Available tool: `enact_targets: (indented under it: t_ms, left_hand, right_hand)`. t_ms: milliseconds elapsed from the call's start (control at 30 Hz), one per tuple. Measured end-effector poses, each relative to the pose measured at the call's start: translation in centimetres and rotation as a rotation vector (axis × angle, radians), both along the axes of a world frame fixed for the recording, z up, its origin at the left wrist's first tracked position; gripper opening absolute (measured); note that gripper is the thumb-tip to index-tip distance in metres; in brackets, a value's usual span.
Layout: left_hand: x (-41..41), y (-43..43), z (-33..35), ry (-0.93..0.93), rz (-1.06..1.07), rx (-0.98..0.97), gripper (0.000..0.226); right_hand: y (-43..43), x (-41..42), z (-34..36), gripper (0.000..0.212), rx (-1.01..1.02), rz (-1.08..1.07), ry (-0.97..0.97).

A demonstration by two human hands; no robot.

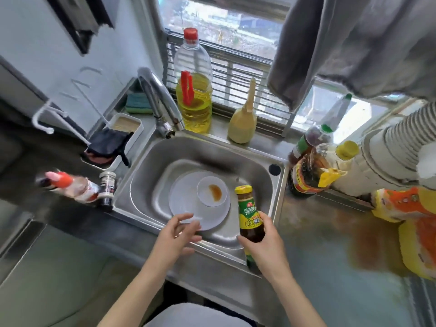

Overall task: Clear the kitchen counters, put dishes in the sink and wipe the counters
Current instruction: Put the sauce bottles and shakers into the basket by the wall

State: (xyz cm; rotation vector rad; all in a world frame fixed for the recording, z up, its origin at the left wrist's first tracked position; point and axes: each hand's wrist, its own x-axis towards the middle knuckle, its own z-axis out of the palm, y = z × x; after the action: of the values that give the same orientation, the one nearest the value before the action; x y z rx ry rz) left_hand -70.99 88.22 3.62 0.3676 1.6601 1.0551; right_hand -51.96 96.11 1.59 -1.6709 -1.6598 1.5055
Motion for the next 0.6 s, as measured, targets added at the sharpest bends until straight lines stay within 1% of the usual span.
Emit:
enact_targets:
  t_ms: [67,167,200,233,333,400,500,533,600]
  left_hand:
    - [-0.3,-0.1,0.1,-0.023,0.035,0.010,0.034]
    - [-1.1,-1.2,0.4,-0.041,0.045,0.061,0.074]
    - [-1.6,-1.9,0.5,-0.063,0.083,0.085,0.081]
    - [-2.0,-2.7,0.6,-0.094,0.136,0.119,0.082]
    - [-3.5,-5.6,1.0,-0.153,0.340,0.185,0.059]
    - [-4.7,-7.5,1.2,-0.135,0.500,0.196,0.054]
    - [-6.6,-10.3,1.2,-0.058,0.717,0.172,0.054]
    - [-7.3,-11.2,1.0,-0.030,0.776,0.167,0.050]
    - [-8.5,-13.2,0.4,0.029,0.900,0.169,0.037]
  right_hand:
    - [-0.2,-2.4,0.8,0.058,0.042,0.134,0.033]
    - [-0.9,-6.0,1.6,0.056,0.073,0.362,0.120]
    - [-1.3,-7.3,1.7,0.056,0.081,0.455,0.151]
    - [-1.7,-8.5,1.7,0.057,0.081,0.550,0.172]
    - [-3.9,-12.2,1.1,0.066,0.083,0.749,0.205]
    - [-5.6,-14.4,0.5,0.073,0.022,0.792,0.231]
    - [-7.6,-17.4,0.2,0.080,-0.097,0.895,0.285]
    - [-8.0,-18.3,0.2,0.077,-0.160,0.922,0.308]
    - [-8.2,-20.2,0.2,0.057,-0.233,0.917,0.290]
